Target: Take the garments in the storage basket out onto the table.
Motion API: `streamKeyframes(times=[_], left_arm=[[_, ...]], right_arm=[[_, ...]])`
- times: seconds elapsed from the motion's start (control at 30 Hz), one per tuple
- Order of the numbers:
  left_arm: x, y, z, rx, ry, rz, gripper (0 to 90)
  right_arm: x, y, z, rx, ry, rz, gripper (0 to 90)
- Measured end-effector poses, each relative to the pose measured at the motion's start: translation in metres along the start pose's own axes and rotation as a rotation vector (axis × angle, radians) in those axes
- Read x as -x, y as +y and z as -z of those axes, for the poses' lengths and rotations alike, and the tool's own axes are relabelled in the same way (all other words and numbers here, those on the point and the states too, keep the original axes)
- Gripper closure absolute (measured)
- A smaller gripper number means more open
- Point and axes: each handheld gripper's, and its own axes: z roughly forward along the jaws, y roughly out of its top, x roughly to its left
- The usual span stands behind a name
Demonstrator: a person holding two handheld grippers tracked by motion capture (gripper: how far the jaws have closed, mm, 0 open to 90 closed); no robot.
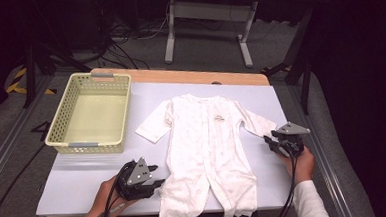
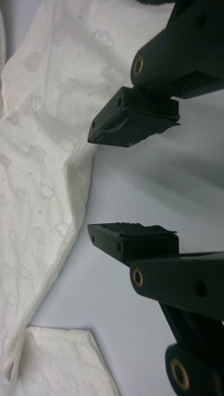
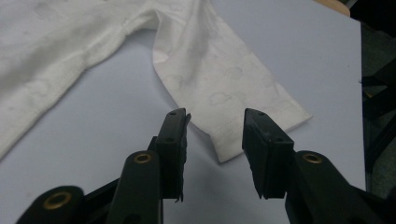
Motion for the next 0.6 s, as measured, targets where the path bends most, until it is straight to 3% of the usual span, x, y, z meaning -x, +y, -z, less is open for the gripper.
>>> streamKeyframes(times=[0.07, 0.17, 0.23, 0.33, 0.47, 0.6], left_arm=[[-0.001, 0.0, -0.001, 0.0, 0.014, -0.008, 47.1], [-0.004, 0.001, -0.001, 0.009, 0.017, -0.007, 45.4], [-0.006, 0.001, -0.002, 0.009, 0.016, 0.0, 42.7], [-0.008, 0.001, -0.003, 0.02, 0.037, 0.013, 37.7], [-0.011, 0.0, -0.003, 0.028, 0.077, 0.021, 30.2], [-0.015, -0.001, -0.002, 0.035, 0.097, 0.021, 25.4]], right_arm=[[0.002, 0.0, -0.007, -0.019, -0.018, 0.006, 61.5], [0.008, 0.004, -0.009, 0.006, -0.03, -0.017, 62.3], [0.019, 0.008, -0.013, 0.023, -0.047, -0.066, 61.7], [0.038, 0.01, -0.027, -0.002, -0.078, -0.131, 58.8], [0.062, 0.012, -0.043, -0.027, -0.062, -0.254, 53.5], [0.064, 0.018, -0.051, -0.069, -0.032, -0.266, 54.8]])
